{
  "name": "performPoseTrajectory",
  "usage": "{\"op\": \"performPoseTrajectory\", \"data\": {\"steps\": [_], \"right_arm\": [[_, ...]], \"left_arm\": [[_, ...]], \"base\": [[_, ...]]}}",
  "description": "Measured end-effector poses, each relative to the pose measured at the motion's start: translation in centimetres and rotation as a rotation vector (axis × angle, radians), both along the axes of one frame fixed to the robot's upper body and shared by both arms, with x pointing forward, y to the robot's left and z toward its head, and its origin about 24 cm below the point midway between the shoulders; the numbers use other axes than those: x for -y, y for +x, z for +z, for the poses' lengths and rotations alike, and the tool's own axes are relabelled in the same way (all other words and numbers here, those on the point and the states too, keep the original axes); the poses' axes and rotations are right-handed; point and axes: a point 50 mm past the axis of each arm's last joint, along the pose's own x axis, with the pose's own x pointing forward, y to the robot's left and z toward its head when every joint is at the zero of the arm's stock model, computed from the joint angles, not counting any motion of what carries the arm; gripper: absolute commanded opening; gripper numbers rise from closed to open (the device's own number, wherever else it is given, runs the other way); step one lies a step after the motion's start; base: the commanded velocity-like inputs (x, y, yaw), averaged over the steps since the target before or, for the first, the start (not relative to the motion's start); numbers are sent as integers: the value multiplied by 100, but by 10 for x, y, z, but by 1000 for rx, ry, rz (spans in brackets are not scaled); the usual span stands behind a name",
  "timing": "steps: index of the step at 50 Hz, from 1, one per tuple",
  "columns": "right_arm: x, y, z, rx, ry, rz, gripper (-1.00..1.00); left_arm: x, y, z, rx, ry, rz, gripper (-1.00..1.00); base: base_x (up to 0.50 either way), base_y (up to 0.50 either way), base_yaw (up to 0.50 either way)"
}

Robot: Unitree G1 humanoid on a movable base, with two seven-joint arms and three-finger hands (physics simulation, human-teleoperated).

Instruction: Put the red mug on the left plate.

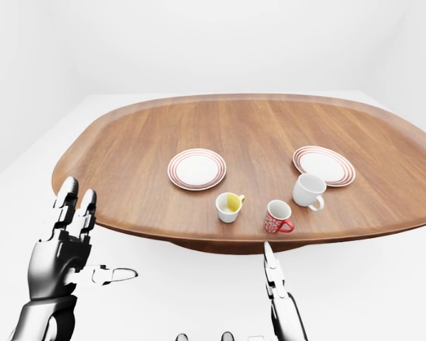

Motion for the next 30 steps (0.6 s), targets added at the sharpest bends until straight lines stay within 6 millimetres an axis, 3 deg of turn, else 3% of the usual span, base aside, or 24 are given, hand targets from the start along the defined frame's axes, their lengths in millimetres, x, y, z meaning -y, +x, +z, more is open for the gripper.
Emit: {"op": "performPoseTrajectory", "data": {"steps": [18,30], "right_arm": [[-3,-4,0,-11,-32,19,100],[-1,-3,0,-5,-53,-4,100]], "left_arm": [[0,0,-1,-2,1,-3,100],[0,1,0,-2,1,-4,100]], "base": [[46,11,0],[48,36,0]]}}
